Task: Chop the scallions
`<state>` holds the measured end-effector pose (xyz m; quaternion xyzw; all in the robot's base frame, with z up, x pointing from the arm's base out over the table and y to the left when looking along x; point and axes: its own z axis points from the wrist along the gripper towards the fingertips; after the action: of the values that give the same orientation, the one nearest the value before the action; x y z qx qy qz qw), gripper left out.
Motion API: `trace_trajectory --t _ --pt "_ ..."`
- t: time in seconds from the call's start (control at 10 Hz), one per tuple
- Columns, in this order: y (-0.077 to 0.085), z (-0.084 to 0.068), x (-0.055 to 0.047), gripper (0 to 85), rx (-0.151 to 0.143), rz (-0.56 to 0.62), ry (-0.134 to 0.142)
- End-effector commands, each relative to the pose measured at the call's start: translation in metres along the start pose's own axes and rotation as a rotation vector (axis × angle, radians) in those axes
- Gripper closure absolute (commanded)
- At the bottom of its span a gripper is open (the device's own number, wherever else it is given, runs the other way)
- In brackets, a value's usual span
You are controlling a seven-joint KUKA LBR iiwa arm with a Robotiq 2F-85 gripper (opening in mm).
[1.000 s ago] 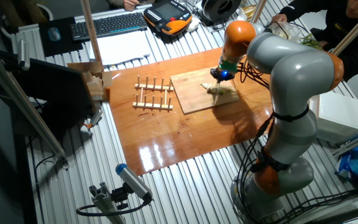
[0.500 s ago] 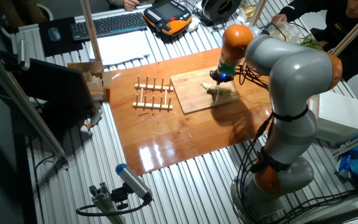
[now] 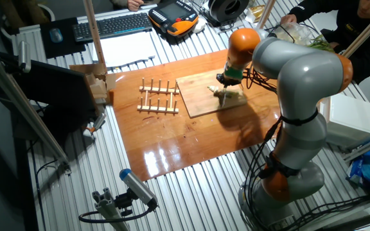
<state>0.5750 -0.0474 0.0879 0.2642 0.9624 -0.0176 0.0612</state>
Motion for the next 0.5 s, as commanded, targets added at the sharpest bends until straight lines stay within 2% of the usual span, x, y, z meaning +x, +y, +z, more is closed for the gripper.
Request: trace_trajectory --t 0.0,0.3,0.4 --pt "0.0 0.003 0.005 85.0 0.002 0.002 0.005" --pt "0.002 -0.002 0.012 85.0 -0.005 0.011 0.002" --pt "0.004 -0.002 0.017 85.0 -0.004 0.017 -0.007"
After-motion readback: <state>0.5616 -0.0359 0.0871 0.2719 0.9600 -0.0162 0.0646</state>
